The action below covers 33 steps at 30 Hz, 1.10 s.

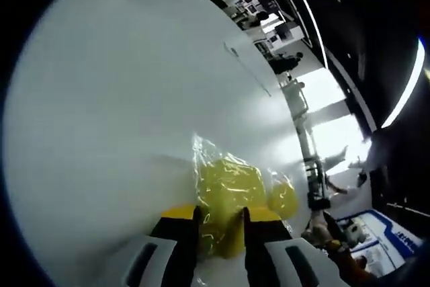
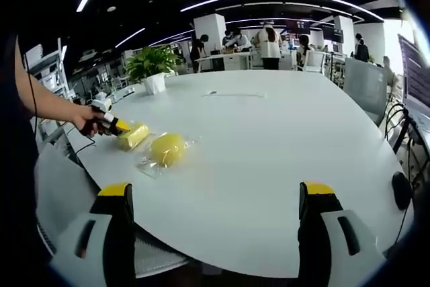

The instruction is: Compare the silicone blocks by pressing each to a similar depth, holding the contact briefly, and releasing to observe deformation and rebound differences across the visible hardness samples.

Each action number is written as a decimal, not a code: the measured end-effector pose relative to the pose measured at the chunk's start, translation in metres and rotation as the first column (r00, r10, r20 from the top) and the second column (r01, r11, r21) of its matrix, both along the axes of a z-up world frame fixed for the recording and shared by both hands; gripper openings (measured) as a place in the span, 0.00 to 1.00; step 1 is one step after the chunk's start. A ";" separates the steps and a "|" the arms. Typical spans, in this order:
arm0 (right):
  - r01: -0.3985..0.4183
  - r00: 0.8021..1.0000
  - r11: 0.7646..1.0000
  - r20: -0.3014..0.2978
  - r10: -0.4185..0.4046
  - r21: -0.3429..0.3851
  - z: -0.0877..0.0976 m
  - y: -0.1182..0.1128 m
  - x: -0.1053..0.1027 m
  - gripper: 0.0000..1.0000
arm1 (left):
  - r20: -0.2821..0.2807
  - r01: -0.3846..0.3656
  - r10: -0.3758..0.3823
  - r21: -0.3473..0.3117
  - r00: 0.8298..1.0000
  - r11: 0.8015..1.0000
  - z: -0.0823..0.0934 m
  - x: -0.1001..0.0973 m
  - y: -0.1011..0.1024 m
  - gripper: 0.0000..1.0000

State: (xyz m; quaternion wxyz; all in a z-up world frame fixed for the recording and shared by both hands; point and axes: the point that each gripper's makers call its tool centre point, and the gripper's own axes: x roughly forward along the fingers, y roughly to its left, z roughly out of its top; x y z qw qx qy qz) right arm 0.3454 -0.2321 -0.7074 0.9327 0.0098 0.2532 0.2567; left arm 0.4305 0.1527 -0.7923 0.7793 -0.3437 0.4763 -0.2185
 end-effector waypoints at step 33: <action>-0.019 1.000 1.000 -0.002 0.019 0.008 -0.002 0.008 -0.004 0.96 | 0.112 -0.062 0.072 -0.088 0.991 0.994 0.034 -0.001 0.003 0.00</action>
